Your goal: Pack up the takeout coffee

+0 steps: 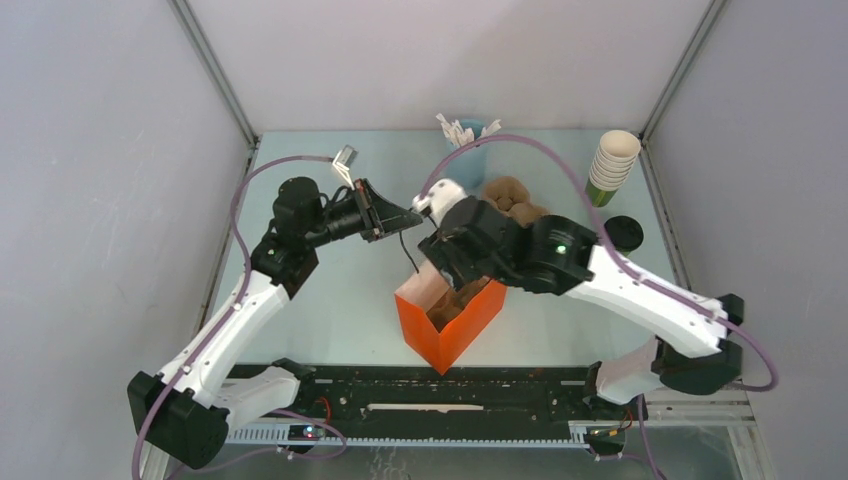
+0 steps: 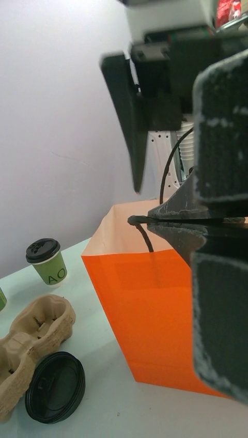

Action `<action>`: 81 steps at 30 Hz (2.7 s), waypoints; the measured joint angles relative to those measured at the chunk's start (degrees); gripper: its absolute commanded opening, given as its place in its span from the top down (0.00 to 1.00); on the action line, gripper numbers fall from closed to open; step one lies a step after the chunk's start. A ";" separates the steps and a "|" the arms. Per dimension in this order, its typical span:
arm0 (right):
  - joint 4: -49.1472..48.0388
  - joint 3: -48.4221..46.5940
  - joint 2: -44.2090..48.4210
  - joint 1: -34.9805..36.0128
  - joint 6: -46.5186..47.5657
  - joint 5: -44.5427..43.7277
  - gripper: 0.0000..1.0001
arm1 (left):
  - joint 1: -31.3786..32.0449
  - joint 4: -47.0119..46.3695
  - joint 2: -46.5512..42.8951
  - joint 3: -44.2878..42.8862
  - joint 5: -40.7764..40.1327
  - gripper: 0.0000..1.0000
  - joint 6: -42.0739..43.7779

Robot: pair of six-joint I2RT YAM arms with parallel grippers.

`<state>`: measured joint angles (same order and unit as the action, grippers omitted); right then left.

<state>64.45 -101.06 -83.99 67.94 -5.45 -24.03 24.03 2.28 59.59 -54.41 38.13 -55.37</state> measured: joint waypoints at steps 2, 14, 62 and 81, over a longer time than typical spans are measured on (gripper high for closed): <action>-1.40 0.00 2.73 -0.63 -1.53 -1.42 0.24 | 0.00 0.28 -0.15 0.00 -0.04 1.00 0.55; -11.58 11.13 27.06 -15.43 -10.12 -3.32 0.18 | -2.89 11.93 -0.63 -4.57 -2.71 1.00 5.70; -46.73 21.38 20.20 -9.46 -56.46 11.58 0.89 | -5.81 29.53 -7.85 -22.62 -14.45 1.00 12.37; -48.52 34.29 17.75 -19.23 -60.54 16.26 0.95 | -6.14 35.01 -9.11 -8.09 -23.06 1.00 11.54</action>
<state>15.92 -66.76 -66.24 48.71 -66.00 -7.77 17.89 37.30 50.48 -62.50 15.07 -43.83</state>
